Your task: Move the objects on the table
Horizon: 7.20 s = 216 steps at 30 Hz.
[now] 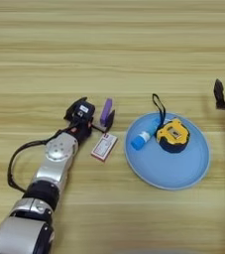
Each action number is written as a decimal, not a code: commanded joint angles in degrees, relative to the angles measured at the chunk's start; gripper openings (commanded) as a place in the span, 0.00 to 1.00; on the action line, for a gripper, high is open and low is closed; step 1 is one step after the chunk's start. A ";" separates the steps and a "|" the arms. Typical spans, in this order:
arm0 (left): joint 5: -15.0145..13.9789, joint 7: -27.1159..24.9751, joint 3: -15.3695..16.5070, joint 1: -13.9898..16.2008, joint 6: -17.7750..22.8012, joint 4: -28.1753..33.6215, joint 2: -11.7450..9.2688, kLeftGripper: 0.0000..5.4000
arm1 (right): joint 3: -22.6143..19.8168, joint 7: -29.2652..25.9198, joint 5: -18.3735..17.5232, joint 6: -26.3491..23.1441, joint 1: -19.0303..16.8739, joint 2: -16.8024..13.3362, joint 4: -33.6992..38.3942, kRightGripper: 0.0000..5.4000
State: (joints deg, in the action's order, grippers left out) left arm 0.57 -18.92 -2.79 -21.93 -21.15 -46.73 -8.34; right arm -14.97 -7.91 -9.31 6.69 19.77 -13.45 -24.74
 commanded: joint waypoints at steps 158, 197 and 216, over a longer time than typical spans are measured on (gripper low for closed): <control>-11.15 -22.33 -6.42 5.36 -18.29 10.95 9.41 0.13 | 11.35 -22.88 -28.23 -26.27 -8.14 13.26 25.65 0.92; -11.14 -22.09 -6.47 5.16 -18.61 10.12 9.14 0.13 | 10.53 -22.92 -29.32 -27.65 -8.22 13.50 26.52 0.28; -11.82 -20.63 -4.72 4.30 -18.84 10.10 8.99 0.35 | 9.21 -21.93 -28.57 -26.21 -7.79 13.28 26.21 0.26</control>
State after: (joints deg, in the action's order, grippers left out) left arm -10.99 -39.91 -8.37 -16.76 -39.35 -36.59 0.90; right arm -5.23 -30.38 -38.33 -20.42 10.86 0.07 1.50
